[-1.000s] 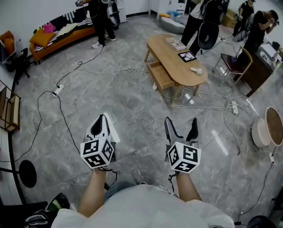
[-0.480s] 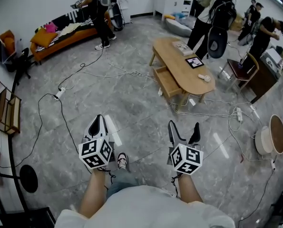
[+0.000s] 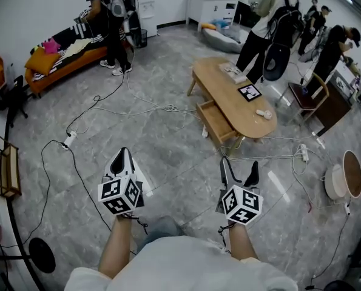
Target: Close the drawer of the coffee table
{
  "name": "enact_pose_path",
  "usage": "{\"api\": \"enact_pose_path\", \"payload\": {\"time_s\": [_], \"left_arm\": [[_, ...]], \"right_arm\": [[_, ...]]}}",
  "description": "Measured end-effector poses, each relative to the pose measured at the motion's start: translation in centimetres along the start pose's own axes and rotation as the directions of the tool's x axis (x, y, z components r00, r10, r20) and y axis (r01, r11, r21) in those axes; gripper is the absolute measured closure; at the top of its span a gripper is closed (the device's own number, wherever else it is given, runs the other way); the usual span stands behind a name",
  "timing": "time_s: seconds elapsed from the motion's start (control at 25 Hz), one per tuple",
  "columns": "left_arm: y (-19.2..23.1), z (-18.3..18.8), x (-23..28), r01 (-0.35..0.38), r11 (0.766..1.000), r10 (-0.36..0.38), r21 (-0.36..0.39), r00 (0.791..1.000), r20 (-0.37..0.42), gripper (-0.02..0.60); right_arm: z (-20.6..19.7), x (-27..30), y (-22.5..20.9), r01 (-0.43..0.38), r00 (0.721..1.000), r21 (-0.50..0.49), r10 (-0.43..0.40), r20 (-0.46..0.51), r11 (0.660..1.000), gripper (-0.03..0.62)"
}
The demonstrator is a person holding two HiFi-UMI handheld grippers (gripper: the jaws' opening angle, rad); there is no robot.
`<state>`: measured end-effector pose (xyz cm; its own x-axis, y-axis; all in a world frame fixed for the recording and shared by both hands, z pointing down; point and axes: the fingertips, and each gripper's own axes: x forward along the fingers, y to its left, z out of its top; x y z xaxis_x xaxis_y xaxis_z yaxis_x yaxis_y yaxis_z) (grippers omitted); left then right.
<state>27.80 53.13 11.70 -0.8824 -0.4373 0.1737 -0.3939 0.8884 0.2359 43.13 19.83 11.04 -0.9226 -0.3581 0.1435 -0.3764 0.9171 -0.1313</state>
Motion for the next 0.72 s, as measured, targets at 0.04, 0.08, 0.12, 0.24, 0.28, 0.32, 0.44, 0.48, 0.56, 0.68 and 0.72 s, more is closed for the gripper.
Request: {"api": "enact_pose_path", "payload": {"time_s": [0.04, 0.08, 0.12, 0.24, 0.28, 0.32, 0.44, 0.48, 0.56, 0.68, 0.72], "left_arm": [[0.6, 0.3, 1.3, 0.007, 1.0, -0.007, -0.001, 1.0, 0.0, 0.586], [1.3, 0.6, 2.4, 0.014, 1.0, -0.014, -0.002, 1.0, -0.001, 0.586], [1.8, 0.9, 3.5, 0.02, 1.0, -0.02, -0.001, 1.0, -0.002, 0.586], [3.2, 1.6, 6.2, 0.04, 0.999, -0.04, 0.007, 0.999, -0.007, 0.586], [3.5, 1.8, 7.1, 0.048, 0.999, -0.048, 0.011, 0.999, -0.01, 0.586], [3.9, 1.9, 7.9, 0.056, 0.998, -0.055, 0.015, 0.998, -0.014, 0.586], [5.0, 2.1, 10.0, 0.068, 0.997, -0.068, 0.023, 0.997, -0.027, 0.586], [5.4, 2.1, 10.6, 0.069, 0.997, -0.068, 0.023, 0.997, -0.029, 0.586], [6.1, 2.0, 11.6, 0.065, 0.998, -0.064, 0.012, 0.997, -0.032, 0.586], [6.5, 1.4, 12.8, 0.059, 0.998, -0.059, -0.006, 0.997, -0.046, 0.586], [6.5, 1.1, 13.2, 0.058, 0.998, -0.059, -0.01, 0.997, -0.054, 0.586]], "right_arm": [[0.1, 1.0, 0.4, 0.012, 1.0, 0.001, -0.012, 0.004, 1.0, 0.103], [0.3, 2.0, 0.8, 0.023, 1.0, 0.001, -0.023, 0.007, 1.0, 0.103], [0.3, 2.9, 1.3, 0.032, 0.999, 0.0, -0.032, 0.01, 0.999, 0.102], [0.4, 5.3, 2.3, 0.059, 0.998, 0.005, -0.059, 0.015, 0.998, 0.103], [0.3, 6.1, 2.6, 0.069, 0.997, 0.008, -0.069, 0.015, 0.998, 0.102], [0.3, 6.8, 2.8, 0.079, 0.997, 0.011, -0.079, 0.013, 0.997, 0.103], [-0.1, 8.3, 3.4, 0.101, 0.995, 0.011, -0.101, 0.004, 0.995, 0.103], [-0.2, 8.7, 3.6, 0.105, 0.994, 0.007, -0.105, 0.002, 0.994, 0.103], [-0.5, 9.3, 3.8, 0.11, 0.994, 0.0, -0.11, -0.008, 0.994, 0.102], [-1.3, 10.0, 3.6, 0.121, 0.992, -0.014, -0.121, -0.036, 0.993, 0.102], [-1.6, 10.4, 3.5, 0.126, 0.991, -0.018, -0.126, -0.049, 0.992, 0.103]]}}
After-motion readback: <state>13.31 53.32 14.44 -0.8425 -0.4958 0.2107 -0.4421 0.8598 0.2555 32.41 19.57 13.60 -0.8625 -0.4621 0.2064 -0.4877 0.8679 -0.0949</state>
